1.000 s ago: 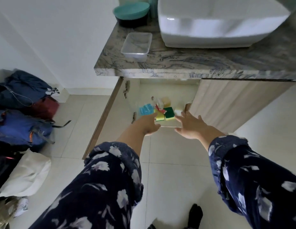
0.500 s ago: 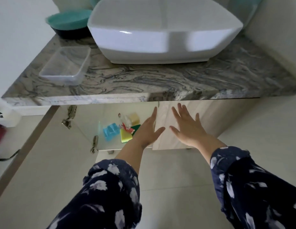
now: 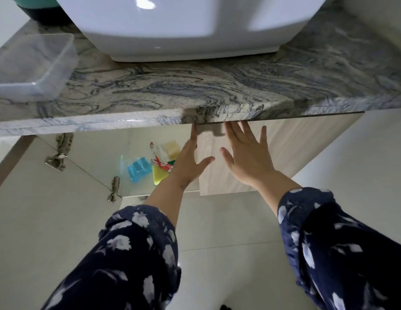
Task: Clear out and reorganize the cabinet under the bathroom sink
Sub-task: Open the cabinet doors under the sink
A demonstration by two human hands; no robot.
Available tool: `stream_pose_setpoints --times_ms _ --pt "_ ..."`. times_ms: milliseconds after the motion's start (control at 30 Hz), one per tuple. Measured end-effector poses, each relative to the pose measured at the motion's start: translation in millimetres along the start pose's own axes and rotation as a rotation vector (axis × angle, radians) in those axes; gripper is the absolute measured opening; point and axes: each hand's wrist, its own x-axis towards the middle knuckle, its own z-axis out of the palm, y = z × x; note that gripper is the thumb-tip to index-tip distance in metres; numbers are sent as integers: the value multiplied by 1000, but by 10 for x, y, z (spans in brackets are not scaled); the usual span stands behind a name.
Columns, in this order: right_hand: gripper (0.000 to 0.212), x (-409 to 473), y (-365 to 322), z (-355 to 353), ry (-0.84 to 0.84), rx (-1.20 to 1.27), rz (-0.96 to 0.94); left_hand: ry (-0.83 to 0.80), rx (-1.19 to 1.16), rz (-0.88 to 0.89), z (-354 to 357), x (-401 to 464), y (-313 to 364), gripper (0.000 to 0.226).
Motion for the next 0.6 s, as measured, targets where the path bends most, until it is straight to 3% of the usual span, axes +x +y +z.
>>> stream_pose_setpoints --times_ms 367,533,600 --pt "63 -780 -104 83 30 133 35 -23 56 113 252 -908 92 110" --pt "51 -1013 -212 -76 160 213 173 -45 72 197 436 -1342 155 114" --pt "59 -969 -209 -134 107 157 270 -78 90 182 500 -1468 212 113"
